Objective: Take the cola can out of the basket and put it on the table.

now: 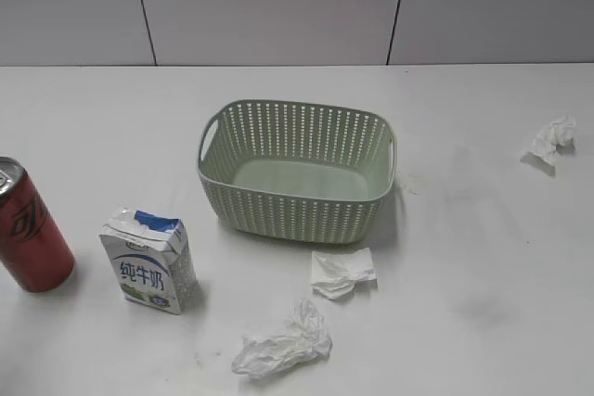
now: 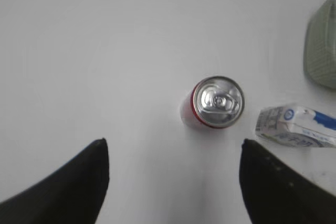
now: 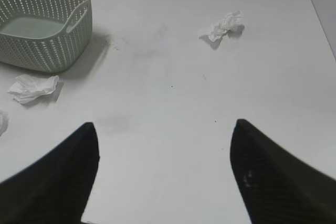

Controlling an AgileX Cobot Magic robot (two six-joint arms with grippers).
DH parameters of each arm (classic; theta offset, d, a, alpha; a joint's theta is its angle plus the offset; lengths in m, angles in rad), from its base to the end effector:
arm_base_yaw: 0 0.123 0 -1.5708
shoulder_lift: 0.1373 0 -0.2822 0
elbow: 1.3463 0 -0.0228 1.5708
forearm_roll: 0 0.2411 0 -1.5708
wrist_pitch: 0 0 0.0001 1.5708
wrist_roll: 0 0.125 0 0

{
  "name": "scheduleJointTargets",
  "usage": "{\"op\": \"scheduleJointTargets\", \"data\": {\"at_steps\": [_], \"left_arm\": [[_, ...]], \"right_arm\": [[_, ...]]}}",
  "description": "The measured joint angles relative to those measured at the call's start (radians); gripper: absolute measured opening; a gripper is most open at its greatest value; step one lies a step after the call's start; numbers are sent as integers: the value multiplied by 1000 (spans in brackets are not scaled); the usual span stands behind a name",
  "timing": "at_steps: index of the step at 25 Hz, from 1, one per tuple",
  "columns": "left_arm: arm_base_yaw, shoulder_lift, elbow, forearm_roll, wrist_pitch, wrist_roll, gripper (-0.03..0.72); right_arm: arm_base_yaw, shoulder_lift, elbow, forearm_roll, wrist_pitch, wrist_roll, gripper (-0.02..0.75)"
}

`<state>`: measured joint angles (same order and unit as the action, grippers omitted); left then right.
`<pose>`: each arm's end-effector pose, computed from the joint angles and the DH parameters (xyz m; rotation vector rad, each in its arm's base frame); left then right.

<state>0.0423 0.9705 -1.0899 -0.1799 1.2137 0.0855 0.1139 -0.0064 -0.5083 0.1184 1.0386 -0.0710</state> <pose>0.1723 -0.0137 0.3434 0.0373 2.5620 -0.1921 0.0173 0.0148 0.2628 -0.1901 1.9970 0.1682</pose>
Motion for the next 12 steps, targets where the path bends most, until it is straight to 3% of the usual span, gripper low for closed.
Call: {"op": "scheduleJointTargets", "data": {"at_steps": [12], "left_arm": [[0,-532,523,32,-163,1,589]], "right_arm": [[0,0,0,0,0,0,589]]}}
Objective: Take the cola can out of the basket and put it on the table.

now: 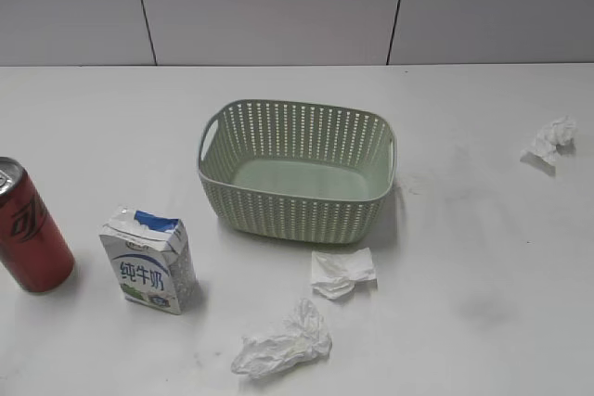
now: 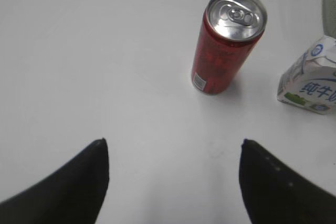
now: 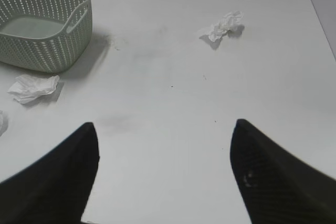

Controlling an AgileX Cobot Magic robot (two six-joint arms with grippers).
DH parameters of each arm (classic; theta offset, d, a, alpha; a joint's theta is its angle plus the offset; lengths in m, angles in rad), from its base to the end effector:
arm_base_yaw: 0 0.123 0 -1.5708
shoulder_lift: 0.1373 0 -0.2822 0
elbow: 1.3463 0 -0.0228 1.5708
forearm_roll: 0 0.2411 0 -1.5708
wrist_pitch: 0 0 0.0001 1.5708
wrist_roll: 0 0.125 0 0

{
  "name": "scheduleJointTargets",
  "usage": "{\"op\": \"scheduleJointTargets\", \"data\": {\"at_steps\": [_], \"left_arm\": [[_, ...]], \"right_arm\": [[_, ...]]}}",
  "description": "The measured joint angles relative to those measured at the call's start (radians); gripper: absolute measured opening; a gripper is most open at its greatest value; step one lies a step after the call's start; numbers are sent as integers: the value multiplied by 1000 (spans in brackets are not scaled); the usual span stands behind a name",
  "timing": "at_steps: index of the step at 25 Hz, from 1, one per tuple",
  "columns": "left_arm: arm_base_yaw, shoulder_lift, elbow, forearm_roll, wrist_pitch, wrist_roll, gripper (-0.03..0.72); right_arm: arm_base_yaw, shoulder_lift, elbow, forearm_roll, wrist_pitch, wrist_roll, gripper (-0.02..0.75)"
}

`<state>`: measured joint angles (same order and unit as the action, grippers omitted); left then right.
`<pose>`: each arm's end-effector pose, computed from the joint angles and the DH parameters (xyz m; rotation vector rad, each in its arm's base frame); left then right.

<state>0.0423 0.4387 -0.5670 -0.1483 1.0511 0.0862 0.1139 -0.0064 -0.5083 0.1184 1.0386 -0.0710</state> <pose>0.0781 -0.0127 0.2589 0.0237 2.3964 -0.1289 0.0173 0.0148 0.2628 -0.1901 1.9970 0.1682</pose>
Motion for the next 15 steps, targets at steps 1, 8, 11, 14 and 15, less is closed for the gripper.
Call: {"op": "scheduleJointTargets", "data": {"at_steps": [1,8,11,14,15], "left_arm": [[0,-41,21,8,-10,0,589],[0,-257,49,31,-21,0,589],[0,-339,52,34,-21,0,589],[0,-417,56,35,-18,0,589],[0,-429,55,35,-17,0,589]], "right_arm": [[0,0,0,0,0,0,589],[0,0,0,0,0,0,589],[0,0,0,0,0,0,589],[0,0,0,0,0,0,589],[0,0,0,0,0,0,589]]}}
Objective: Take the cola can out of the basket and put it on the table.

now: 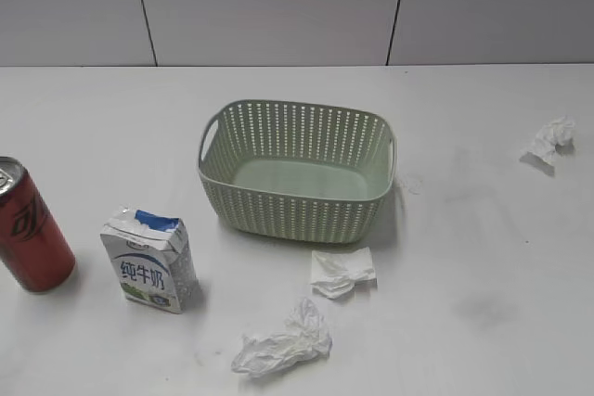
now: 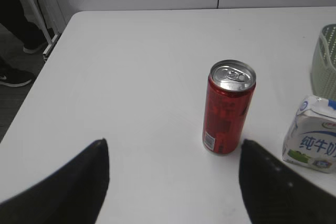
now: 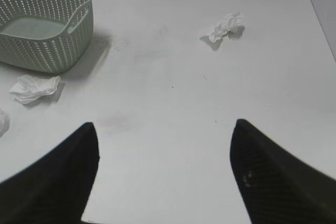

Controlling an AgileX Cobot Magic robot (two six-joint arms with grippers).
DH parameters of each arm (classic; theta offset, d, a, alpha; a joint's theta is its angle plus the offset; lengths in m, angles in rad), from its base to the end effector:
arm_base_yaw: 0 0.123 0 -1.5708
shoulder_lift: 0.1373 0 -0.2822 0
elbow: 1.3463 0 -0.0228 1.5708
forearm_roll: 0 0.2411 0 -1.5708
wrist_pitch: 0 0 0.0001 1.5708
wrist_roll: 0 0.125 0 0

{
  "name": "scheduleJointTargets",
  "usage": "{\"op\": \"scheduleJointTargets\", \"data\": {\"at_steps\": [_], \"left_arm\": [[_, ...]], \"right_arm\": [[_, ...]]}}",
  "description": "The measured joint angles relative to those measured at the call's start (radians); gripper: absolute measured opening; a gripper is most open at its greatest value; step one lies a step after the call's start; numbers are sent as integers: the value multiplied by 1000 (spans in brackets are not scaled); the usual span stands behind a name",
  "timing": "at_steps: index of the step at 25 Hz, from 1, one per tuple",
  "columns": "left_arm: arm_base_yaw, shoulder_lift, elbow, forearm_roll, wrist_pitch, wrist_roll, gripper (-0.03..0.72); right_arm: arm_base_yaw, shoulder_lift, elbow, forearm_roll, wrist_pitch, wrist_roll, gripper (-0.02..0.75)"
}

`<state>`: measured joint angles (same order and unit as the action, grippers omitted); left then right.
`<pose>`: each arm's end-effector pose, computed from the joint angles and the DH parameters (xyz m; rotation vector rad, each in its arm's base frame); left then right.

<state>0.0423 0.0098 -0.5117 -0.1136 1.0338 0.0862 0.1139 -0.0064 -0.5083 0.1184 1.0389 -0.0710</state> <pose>0.0216 -0.0113 0.2640 0.0477 2.0102 -0.0534 0.0172 0.0148 0.2628 -0.1901 1.9973 0.1682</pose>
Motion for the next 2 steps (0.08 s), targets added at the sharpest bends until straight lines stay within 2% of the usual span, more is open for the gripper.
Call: {"op": "scheduleJointTargets", "data": {"at_steps": [2], "left_arm": [[0,0,0,0,-1,0,589]], "right_arm": [[0,0,0,1,1,0,589]]}}
